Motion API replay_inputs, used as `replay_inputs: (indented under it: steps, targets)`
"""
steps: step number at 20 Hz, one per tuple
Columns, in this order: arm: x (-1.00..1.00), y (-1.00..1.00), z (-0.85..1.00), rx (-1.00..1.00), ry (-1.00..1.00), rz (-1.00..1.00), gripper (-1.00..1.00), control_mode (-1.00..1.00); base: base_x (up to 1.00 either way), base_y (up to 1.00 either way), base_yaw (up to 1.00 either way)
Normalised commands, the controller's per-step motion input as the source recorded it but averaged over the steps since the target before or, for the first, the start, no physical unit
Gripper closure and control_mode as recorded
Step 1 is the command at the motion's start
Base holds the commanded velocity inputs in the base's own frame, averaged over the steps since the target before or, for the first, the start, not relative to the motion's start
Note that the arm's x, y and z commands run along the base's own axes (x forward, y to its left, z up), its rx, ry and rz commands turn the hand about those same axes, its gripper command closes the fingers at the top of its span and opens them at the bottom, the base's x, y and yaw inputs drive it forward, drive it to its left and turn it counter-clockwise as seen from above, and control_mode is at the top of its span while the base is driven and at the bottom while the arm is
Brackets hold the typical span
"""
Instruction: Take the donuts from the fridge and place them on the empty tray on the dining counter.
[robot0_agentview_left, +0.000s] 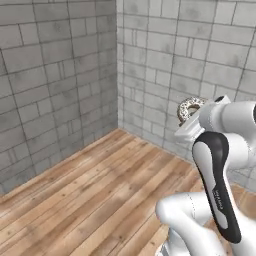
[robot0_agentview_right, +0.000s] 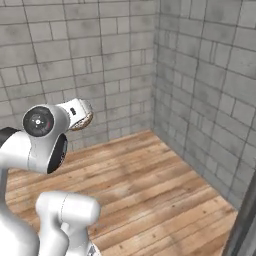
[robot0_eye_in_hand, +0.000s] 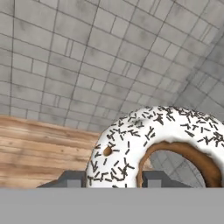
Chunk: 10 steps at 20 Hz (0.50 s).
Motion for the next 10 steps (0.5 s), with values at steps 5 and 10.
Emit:
replay_inputs:
  steps: [5, 10]
  targets:
    - [0.0, 0.0, 0.0, 0.0, 0.0, 0.0, 1.0, 1.0, 0.0, 0.52, 0.9]
    - [0.0, 0.0, 0.0, 0.0, 0.0, 0.0, 1.0, 1.0, 0.05, 0.52, 0.82]
